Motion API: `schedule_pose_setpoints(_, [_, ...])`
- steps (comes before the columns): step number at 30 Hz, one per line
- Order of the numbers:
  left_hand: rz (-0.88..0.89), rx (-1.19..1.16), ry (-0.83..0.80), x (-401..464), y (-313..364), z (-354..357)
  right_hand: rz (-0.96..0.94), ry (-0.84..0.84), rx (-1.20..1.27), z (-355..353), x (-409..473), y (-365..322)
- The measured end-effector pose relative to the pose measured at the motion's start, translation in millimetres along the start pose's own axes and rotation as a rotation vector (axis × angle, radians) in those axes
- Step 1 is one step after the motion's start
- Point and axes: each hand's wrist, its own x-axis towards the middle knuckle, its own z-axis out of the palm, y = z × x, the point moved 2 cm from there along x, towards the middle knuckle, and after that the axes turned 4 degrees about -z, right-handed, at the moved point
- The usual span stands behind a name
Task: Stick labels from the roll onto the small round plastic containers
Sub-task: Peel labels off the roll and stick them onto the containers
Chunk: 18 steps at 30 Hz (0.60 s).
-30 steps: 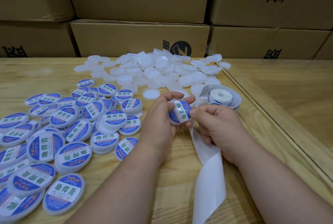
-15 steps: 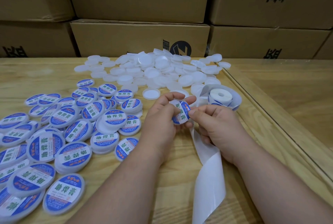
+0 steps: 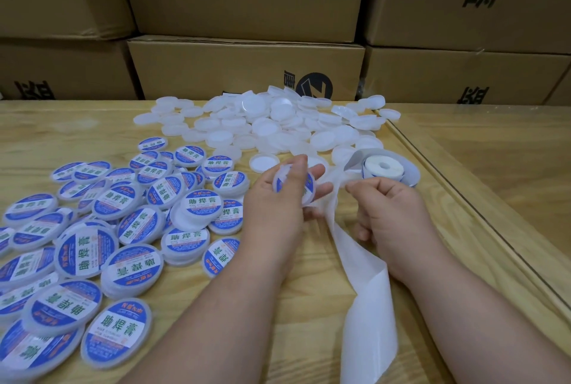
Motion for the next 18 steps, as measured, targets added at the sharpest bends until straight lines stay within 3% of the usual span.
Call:
schedule_pose_setpoints(10, [0.007,-0.079,0.074,6,0,-4,-0.032,-0.023,-0.018,3,-1,1])
schedule_pose_setpoints(18, [-0.15,-0.442,0.149,10,3,-11,-0.116,0.036,-0.14,2,0,5])
